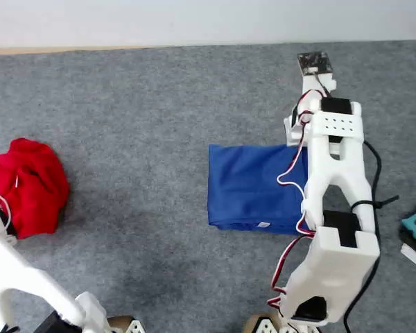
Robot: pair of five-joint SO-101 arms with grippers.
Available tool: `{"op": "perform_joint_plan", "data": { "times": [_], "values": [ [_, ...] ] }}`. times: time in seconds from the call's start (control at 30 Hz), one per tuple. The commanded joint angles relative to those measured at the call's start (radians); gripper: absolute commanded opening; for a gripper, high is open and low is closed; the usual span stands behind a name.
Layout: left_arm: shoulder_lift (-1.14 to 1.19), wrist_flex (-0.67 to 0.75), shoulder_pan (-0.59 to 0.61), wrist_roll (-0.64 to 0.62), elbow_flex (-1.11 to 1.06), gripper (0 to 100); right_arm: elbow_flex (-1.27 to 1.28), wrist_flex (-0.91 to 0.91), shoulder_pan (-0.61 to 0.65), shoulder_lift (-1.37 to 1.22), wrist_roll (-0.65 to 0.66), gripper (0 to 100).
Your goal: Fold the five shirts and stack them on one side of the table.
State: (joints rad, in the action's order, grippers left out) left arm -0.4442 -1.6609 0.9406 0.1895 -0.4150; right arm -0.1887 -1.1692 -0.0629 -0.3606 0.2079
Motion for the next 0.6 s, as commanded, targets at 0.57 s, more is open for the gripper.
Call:
{"op": "perform_joint_plan", "data": {
  "times": [0.57],
  "values": [
    [-0.029,-0.006,-0.006,-0.003,0.008,4,-0.072,-0.295,0.150,0.222,0.014,0.9]
  ]
}}
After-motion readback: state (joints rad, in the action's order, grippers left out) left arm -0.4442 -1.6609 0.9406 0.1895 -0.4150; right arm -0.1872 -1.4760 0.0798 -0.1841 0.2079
